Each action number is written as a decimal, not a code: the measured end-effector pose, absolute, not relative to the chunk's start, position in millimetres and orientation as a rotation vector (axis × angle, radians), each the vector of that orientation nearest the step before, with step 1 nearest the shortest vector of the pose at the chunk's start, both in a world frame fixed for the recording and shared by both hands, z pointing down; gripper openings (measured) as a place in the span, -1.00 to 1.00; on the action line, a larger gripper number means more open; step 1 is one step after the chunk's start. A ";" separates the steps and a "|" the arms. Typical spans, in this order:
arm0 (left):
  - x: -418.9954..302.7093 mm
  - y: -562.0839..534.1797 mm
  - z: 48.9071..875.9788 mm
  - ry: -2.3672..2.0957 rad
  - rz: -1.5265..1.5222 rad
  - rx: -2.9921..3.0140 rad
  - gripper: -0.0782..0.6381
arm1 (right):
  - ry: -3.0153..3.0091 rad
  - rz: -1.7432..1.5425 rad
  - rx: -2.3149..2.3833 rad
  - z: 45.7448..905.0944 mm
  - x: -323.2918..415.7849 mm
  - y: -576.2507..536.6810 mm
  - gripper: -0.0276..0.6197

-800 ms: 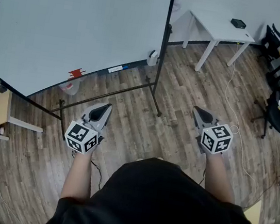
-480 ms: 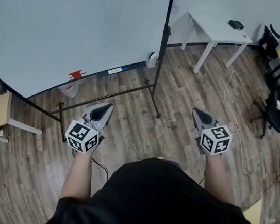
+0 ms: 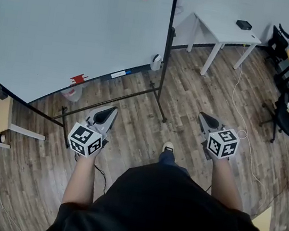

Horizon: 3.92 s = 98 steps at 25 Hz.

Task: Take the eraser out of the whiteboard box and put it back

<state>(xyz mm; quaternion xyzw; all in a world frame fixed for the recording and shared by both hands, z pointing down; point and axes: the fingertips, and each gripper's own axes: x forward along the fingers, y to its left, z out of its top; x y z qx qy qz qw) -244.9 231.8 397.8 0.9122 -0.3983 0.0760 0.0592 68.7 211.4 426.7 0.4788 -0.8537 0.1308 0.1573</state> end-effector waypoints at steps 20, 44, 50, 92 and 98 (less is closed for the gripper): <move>-203.9 148.4 420.0 -1.196 0.279 2.710 -0.75 | -2.445 0.432 1.311 450.2 98.8 122.1 -0.93; -143.5 26.9 443.9 -1.266 0.347 2.603 -0.75 | -2.529 0.509 1.120 479.0 138.6 -25.0 -0.93; -125.8 -4.3 441.0 -1.303 0.343 2.581 -0.75 | -2.548 0.507 1.050 480.6 147.5 -62.3 -0.93; -112.4 -76.1 445.7 -1.358 0.301 2.510 -0.75 | -2.573 0.431 0.929 469.4 141.4 -144.7 -0.93; -113.2 -101.2 450.5 -1.316 0.304 2.533 -0.75 | -2.546 0.443 0.944 477.2 136.8 -158.6 -0.93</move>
